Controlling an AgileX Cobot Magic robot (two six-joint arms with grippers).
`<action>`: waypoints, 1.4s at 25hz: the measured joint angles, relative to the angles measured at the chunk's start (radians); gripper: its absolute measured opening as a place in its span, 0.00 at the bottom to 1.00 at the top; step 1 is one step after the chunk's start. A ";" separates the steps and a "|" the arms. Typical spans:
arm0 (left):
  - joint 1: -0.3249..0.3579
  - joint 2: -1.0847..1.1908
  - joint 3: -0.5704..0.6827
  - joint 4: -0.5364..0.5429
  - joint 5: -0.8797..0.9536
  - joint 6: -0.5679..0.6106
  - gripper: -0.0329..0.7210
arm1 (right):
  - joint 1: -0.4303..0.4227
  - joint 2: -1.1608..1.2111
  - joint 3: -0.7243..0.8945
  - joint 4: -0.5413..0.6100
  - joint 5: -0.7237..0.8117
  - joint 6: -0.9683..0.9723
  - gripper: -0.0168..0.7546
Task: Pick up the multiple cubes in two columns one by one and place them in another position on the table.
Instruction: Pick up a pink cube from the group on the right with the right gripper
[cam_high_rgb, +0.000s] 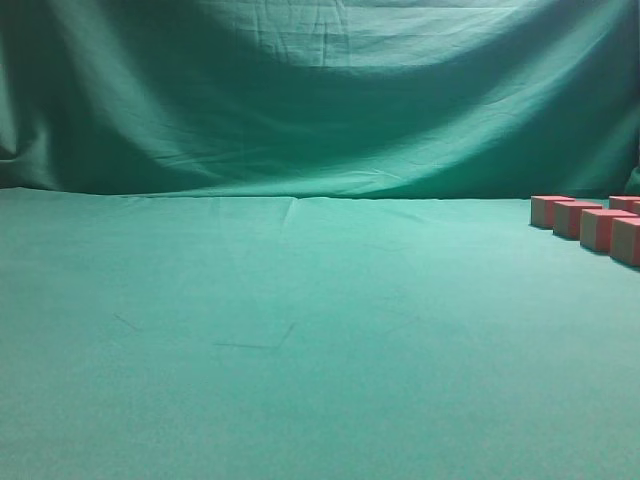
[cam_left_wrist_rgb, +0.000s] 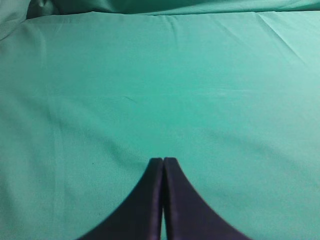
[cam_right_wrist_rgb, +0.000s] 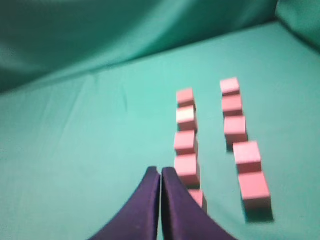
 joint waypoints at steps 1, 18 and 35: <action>0.000 0.000 0.000 0.000 0.000 0.000 0.04 | 0.000 0.026 -0.017 0.000 0.039 -0.015 0.02; 0.000 0.000 0.000 0.000 0.000 0.000 0.04 | 0.042 0.640 -0.459 -0.260 0.543 -0.024 0.02; 0.000 0.000 0.000 0.000 0.000 0.000 0.04 | 0.278 0.993 -0.586 -0.627 0.511 0.411 0.22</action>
